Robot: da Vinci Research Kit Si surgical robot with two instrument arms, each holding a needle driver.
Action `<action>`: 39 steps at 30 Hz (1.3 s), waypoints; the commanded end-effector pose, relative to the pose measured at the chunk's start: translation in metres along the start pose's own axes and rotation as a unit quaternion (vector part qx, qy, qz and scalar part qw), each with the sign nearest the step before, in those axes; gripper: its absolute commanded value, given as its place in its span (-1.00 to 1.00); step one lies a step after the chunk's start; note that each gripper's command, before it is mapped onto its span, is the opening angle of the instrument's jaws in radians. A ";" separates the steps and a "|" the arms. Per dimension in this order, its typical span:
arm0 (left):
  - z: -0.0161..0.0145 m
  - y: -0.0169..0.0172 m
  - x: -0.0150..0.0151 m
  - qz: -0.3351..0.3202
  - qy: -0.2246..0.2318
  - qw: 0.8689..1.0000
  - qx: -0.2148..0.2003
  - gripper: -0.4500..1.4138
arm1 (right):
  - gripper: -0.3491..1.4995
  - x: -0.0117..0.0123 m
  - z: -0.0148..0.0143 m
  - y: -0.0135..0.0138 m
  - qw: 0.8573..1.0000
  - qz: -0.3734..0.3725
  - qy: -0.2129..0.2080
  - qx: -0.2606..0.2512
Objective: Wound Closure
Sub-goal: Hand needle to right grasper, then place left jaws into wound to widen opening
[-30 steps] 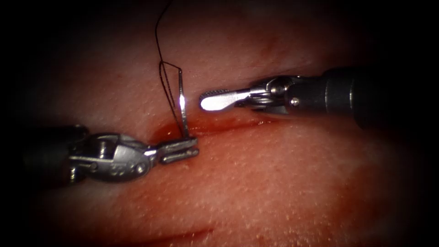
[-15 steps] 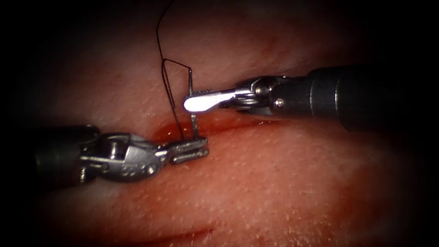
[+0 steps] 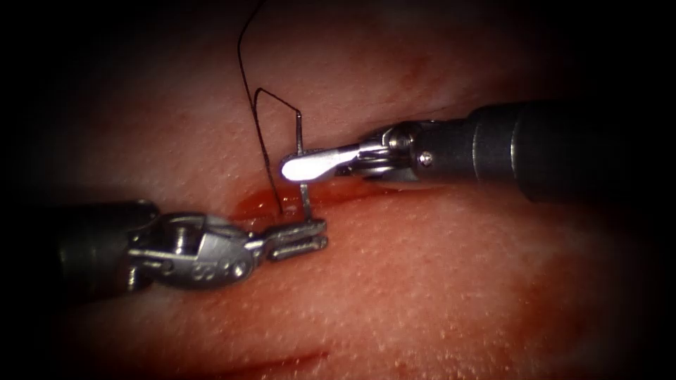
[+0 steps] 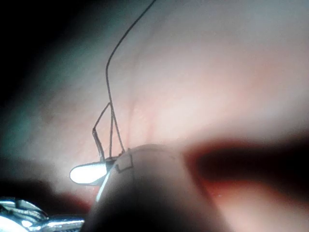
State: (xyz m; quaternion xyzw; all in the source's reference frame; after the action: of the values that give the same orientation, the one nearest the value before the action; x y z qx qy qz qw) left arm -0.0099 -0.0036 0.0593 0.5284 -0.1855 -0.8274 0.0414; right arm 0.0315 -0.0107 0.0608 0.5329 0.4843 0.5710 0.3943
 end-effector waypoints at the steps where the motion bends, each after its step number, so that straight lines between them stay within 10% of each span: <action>1: 0.0007 0.0000 -0.0001 0.000 -0.001 1.000 0.001 -1.00 | -0.24 0.0004 0.0007 0.0003 1.000 -0.001 0.000 0.000; 7: 0.0008 0.0002 0.0005 0.003 -0.001 1.000 0.001 -1.00 | -1.00 0.0006 0.0007 0.0004 1.000 -0.002 0.005 0.006; 18: 0.0005 -0.0002 0.0009 0.010 0.000 1.000 -0.003 -1.00 | -1.00 0.0003 0.0003 0.0006 1.000 -0.003 0.006 -0.004; 19: 0.0003 -0.0003 0.0010 0.013 0.000 1.000 -0.004 -0.33 | -1.00 0.0005 0.0000 0.0006 1.000 -0.005 0.012 -0.009; 20: 0.0003 -0.0003 0.0010 0.013 0.000 1.000 -0.004 -0.33 | -1.00 0.0005 0.0000 0.0006 1.000 -0.005 0.012 -0.009; 21: 0.0000 -0.0002 0.0012 -0.008 0.004 1.000 0.003 0.23 | -1.00 0.0008 -0.0002 0.0006 1.000 -0.013 0.019 -0.016; 23: -0.0004 -0.0002 0.0013 -0.020 0.008 1.000 0.011 0.32 | -1.00 0.0011 -0.0004 0.0008 0.999 -0.018 0.025 -0.016; 28: -0.0024 -0.0002 0.0015 -0.063 0.018 0.998 0.015 0.28 | -1.00 0.0018 -0.0007 0.0012 0.997 -0.054 0.045 -0.019; 35: -0.0046 -0.0005 -0.0002 -0.145 0.001 0.989 0.017 -0.96 | -1.00 0.0019 -0.0007 0.0012 0.992 -0.112 0.054 -0.014; 39: -0.0047 -0.0010 -0.0033 -0.252 -0.021 0.967 -0.031 -1.00 | -1.00 0.0019 -0.0010 0.0004 0.981 -0.181 0.070 -0.005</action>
State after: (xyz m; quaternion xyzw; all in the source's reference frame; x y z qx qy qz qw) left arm -0.0035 -0.0032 0.0594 0.5400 -0.0202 -0.8270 -0.1552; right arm 0.0298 -0.0092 0.0616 0.3955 0.5920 0.5318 0.4586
